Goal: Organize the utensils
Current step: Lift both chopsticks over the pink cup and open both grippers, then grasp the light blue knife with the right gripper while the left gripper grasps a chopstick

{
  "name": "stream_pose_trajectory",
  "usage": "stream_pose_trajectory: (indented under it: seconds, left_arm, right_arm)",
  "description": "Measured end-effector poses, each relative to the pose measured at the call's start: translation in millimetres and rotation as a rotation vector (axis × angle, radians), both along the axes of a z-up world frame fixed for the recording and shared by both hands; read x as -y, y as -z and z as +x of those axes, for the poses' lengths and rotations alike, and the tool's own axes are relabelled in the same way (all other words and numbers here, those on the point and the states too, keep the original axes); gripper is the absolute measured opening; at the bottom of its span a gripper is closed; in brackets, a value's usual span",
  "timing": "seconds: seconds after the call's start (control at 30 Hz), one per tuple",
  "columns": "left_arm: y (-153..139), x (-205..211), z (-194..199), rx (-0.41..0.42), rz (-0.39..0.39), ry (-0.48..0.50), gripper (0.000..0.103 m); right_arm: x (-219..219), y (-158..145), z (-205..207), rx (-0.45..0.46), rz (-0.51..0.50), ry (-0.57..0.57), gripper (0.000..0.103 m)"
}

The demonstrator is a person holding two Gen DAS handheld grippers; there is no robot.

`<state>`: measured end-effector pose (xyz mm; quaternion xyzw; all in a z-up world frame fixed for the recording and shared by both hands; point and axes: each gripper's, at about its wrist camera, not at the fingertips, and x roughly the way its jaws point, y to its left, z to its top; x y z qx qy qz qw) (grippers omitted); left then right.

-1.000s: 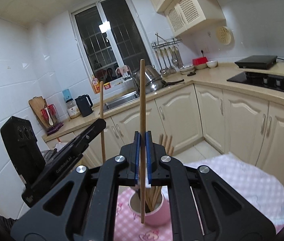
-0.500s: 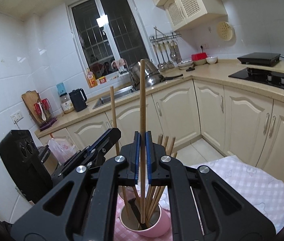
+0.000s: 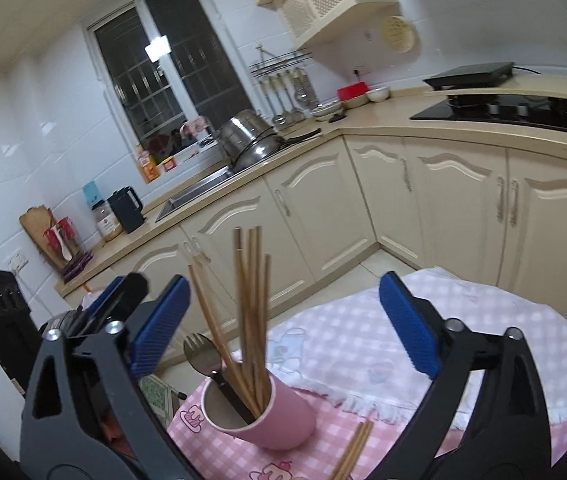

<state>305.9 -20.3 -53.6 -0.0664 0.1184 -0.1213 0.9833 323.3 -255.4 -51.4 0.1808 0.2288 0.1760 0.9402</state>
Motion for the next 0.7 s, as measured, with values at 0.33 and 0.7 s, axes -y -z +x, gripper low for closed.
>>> stream_pose_trajectory:
  seconds: [0.33, 0.7]
  left_arm:
    - [-10, -3, -26, -0.078, 0.068, -0.022, 0.091]
    - [-19, -5, -58, -0.097, 0.107, -0.017, 0.091]
  right_arm:
    - [22, -3, -24, -0.029, -0.015, 0.041, 0.095]
    - [38, -5, -57, -0.055, -0.042, 0.076, 0.097]
